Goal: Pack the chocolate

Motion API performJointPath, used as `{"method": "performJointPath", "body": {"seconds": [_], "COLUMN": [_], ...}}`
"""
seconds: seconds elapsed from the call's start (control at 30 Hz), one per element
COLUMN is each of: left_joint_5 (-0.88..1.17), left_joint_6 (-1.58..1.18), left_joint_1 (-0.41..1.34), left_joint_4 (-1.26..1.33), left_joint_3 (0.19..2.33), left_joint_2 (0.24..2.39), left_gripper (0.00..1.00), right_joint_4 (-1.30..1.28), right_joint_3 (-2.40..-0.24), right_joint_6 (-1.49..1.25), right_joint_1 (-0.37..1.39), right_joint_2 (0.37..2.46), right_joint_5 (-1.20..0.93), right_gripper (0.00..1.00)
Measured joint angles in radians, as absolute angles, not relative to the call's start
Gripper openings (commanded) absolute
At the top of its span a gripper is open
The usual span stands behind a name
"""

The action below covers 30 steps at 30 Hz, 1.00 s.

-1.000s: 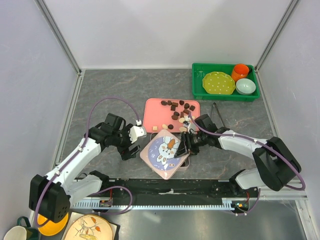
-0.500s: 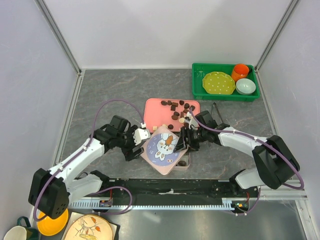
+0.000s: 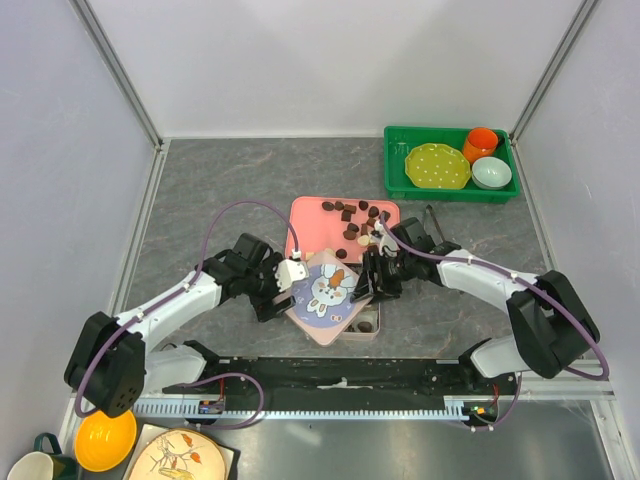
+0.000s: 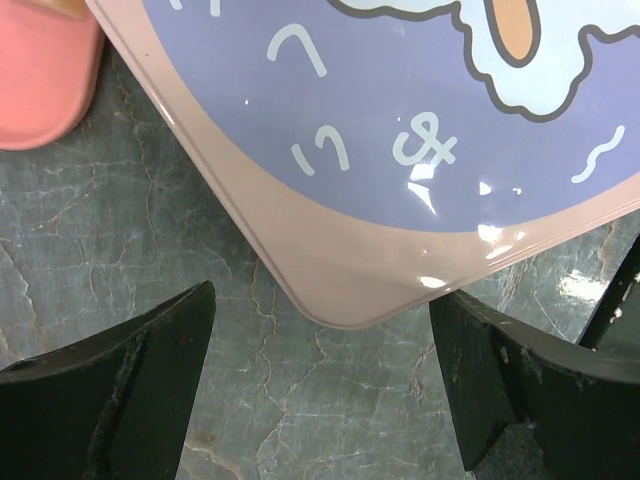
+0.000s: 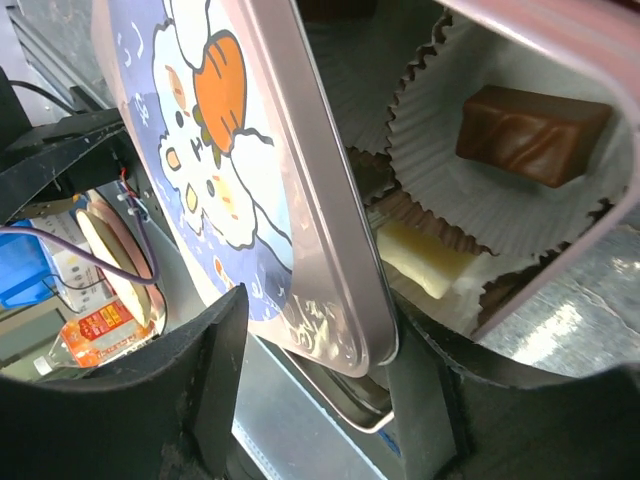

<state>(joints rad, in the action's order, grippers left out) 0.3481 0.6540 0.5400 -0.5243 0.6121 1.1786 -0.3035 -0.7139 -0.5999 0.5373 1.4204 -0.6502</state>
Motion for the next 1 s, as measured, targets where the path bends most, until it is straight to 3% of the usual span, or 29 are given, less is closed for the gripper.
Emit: {"method": "performJointPath", "body": {"seconds": [0.67,0.73,0.83,0.87,1.0], "left_joint_5": [0.342,0.342,0.342,0.342,0.342], "left_joint_6": [0.62,0.617,0.615,0.614,0.613], "left_joint_1": [0.558,0.558,0.559,0.56,0.565], "left_joint_4": [-0.495,-0.495,-0.495,-0.495,-0.496], "left_joint_3": [0.612,0.612,0.612,0.612,0.612], "left_joint_2": [1.179,1.179,1.179,1.179,1.179], "left_gripper": [0.93,0.93,0.93,0.93,0.92], "right_joint_4": [-0.617,-0.63,-0.654,-0.658,-0.656], "right_joint_3": [-0.807,-0.807,-0.806,-0.806,-0.786], "right_joint_6": [-0.444,-0.444,-0.449,-0.453,-0.482], "right_joint_1": [0.505,0.496,0.477,0.469,0.43], "right_joint_2": [1.253,1.233,1.207,1.202,1.199], "right_joint_5": [-0.496,-0.462,-0.382,-0.35,-0.236], "right_gripper": [0.62,0.59,0.48,0.4,0.28]}}
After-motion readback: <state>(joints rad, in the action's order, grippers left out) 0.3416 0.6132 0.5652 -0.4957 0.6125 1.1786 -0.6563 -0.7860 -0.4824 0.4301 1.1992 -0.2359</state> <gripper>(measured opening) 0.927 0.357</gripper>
